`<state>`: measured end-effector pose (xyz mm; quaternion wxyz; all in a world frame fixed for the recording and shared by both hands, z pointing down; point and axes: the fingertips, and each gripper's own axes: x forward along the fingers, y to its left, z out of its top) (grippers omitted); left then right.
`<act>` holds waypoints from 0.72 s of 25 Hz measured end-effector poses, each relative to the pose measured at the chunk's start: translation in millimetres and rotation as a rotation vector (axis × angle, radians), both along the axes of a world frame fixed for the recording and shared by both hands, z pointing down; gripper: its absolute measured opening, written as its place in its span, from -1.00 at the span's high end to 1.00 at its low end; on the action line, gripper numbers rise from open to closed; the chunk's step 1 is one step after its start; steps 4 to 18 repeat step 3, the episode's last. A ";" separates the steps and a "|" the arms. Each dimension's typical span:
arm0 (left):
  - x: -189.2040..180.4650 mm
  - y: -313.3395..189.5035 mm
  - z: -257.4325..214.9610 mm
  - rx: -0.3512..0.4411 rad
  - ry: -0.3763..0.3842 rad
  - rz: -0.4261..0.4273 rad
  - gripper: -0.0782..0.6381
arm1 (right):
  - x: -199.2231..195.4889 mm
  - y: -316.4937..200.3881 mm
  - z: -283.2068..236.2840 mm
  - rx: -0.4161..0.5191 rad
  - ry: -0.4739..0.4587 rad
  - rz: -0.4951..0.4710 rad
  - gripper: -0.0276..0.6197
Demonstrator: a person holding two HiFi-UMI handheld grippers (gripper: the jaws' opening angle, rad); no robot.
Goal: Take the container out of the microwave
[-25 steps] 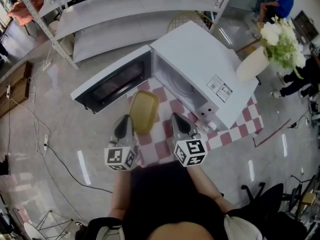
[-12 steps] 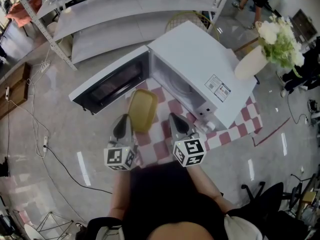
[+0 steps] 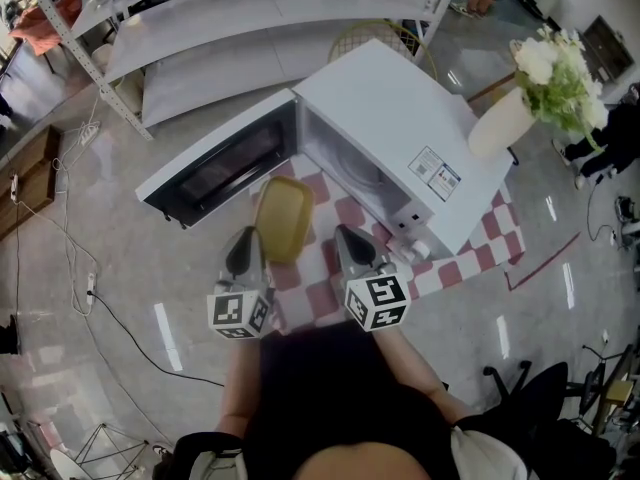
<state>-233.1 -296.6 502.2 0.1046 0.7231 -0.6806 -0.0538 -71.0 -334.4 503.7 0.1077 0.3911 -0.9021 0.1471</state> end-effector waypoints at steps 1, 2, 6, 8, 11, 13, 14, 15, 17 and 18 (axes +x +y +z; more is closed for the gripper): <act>0.8 -0.4 0.4 -0.001 0.001 0.000 0.70 | 0.4 -0.1 0.2 -0.001 0.000 -0.001 0.92; 1.7 -0.9 0.7 -0.001 0.002 0.001 0.71 | 0.8 -0.3 0.4 -0.001 -0.001 -0.002 0.92; 2.7 -1.3 1.0 -0.001 0.004 0.001 0.70 | 1.2 -0.4 0.6 -0.002 -0.001 -0.002 0.92; 2.7 -1.3 1.0 -0.001 0.004 0.001 0.70 | 1.2 -0.4 0.6 -0.002 -0.001 -0.002 0.92; 2.7 -1.3 1.0 -0.001 0.004 0.001 0.70 | 1.2 -0.4 0.6 -0.002 -0.001 -0.002 0.92; 2.7 -1.3 1.0 -0.001 0.004 0.001 0.70 | 1.2 -0.4 0.6 -0.002 -0.001 -0.002 0.92; 2.7 -1.3 1.0 -0.001 0.004 0.001 0.70 | 1.2 -0.4 0.6 -0.002 -0.001 -0.002 0.92; 2.7 -1.3 1.0 -0.001 0.004 0.001 0.70 | 1.2 -0.4 0.6 -0.002 -0.001 -0.002 0.92; 2.7 -1.3 1.0 -0.001 0.004 0.001 0.70 | 1.2 -0.4 0.6 -0.002 -0.001 -0.002 0.92; 2.7 -1.3 1.0 -0.001 0.004 0.001 0.70 | 1.2 -0.4 0.6 -0.002 -0.001 -0.002 0.92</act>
